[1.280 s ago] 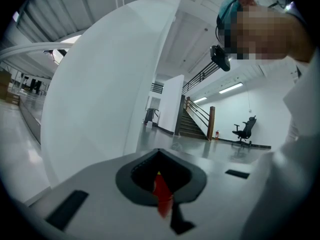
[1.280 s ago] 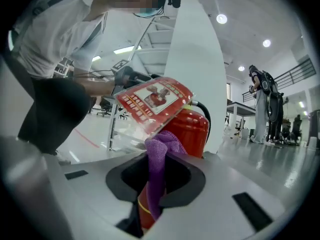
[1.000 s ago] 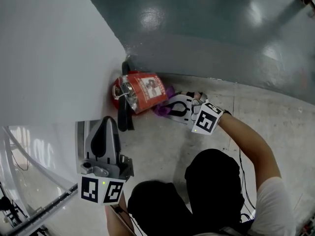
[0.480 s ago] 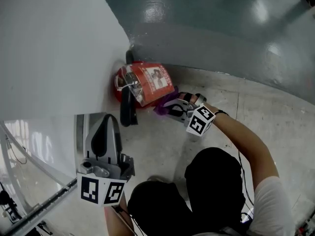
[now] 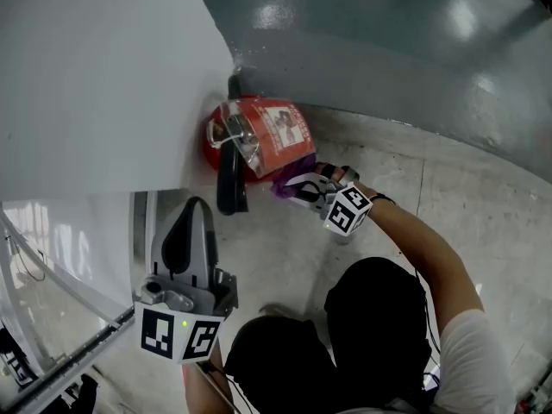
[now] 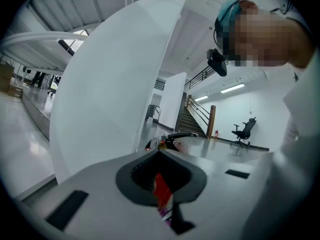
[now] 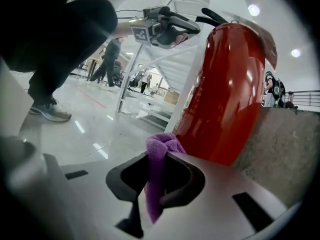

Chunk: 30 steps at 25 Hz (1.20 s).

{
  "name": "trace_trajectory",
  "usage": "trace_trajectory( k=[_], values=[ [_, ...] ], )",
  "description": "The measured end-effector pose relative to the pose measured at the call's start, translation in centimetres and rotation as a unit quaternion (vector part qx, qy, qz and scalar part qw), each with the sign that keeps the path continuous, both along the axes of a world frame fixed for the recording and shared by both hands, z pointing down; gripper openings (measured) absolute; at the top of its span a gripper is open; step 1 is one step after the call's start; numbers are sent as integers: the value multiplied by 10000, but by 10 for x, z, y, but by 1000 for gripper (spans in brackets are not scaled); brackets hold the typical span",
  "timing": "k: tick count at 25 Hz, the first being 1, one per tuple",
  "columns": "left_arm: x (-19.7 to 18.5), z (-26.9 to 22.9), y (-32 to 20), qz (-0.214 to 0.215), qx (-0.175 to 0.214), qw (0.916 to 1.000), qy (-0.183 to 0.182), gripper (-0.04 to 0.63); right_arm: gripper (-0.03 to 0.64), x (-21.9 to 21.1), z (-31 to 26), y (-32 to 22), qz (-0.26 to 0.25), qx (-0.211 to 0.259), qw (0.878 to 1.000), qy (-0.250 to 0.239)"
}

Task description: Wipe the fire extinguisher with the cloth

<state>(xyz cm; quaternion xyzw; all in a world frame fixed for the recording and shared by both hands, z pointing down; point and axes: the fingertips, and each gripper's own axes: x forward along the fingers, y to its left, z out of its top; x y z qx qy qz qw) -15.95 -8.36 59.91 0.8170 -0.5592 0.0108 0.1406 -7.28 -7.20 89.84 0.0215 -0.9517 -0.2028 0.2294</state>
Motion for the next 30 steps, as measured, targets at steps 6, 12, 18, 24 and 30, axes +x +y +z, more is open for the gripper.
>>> trace_trajectory(
  k=[6,12,18,24,30],
  values=[
    [-4,6,5,-14,-77,10000,-26,3,58,-5,27,4,-19,63,9996,274],
    [-8,9,8,-23,-133,9999,-42,3,58,-9,54,5,185,-102,9989,423],
    [-11,13,9,-31,-151,9998,-94,3,58,-11,77,3,246,-359,9967,692],
    [-14,31,13,42,-273,9996,-89,3,58,-1,13,22,125,-1158,9931,103],
    [13,51,38,1284,149,9916,-88,3,58,34,-129,48,-641,-2106,9731,-675]
  ],
)
